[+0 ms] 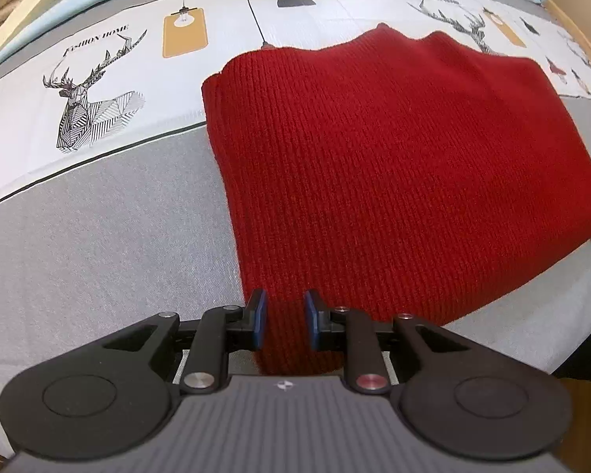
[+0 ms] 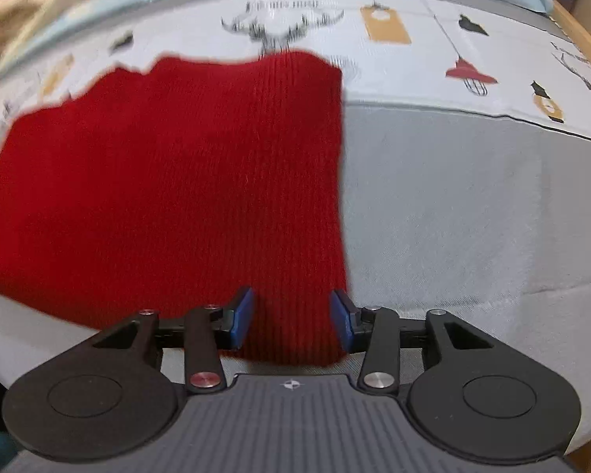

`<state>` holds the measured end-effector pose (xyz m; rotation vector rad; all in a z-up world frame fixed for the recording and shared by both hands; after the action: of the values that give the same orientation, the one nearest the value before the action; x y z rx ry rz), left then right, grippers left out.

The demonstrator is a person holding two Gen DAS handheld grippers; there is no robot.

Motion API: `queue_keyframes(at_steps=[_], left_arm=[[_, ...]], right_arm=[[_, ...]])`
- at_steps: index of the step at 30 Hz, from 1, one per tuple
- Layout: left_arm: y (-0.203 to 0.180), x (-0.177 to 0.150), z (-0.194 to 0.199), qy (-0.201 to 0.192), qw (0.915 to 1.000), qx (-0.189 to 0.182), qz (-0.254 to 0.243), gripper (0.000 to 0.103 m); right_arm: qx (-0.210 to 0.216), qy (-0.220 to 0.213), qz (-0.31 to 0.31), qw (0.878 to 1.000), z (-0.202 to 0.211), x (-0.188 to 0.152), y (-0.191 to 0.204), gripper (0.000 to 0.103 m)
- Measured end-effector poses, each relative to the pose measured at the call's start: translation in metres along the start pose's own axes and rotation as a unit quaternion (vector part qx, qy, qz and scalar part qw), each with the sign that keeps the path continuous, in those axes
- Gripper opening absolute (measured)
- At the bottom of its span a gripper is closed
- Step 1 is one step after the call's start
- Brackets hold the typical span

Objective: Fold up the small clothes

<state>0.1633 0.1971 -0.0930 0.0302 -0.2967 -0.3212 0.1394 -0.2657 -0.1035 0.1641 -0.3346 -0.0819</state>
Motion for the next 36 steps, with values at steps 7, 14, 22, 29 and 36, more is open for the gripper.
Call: queue_keyframes(at_steps=[7, 14, 22, 29, 36], left_arm=[[-0.001, 0.008, 0.007, -0.026, 0.9993, -0.016, 0.022, 0.024], [0.001, 0.011, 0.001, -0.009, 0.9992, -0.009, 0.037, 0.024], [0.010, 0.006, -0.002, 0.013, 0.9984, 0.014, 0.053, 0.024], [0.039, -0.004, 0.070, -0.119, 0.9863, 0.039, 0.108, 0.033], [0.075, -0.035, 0.109, -0.169, 0.9700, 0.088, 0.151, 0.033]], right_arm=[[0.014, -0.021, -0.015, 1.000, 0.002, 0.007, -0.005, 0.047], [0.005, -0.024, -0.006, 1.000, 0.004, 0.004, -0.005, 0.047], [-0.033, 0.007, -0.023, 0.999, -0.011, 0.003, -0.011, 0.048], [0.003, -0.119, 0.039, 0.992, 0.033, 0.009, 0.045, 0.048], [0.071, -0.176, 0.122, 0.974, 0.045, -0.027, 0.141, 0.047]])
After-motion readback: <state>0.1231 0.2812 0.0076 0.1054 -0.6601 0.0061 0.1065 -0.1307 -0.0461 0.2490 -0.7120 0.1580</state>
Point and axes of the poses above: each gripper's, at about its wrist camera, not at the fingertips, and z roughly against the way its jaws point, y to its left, x to its top, the point moved 3 cm from there along -z, roughly the way its jaws point, and after that the axes turned 14 degrees about -z, right-handed, at the moved point
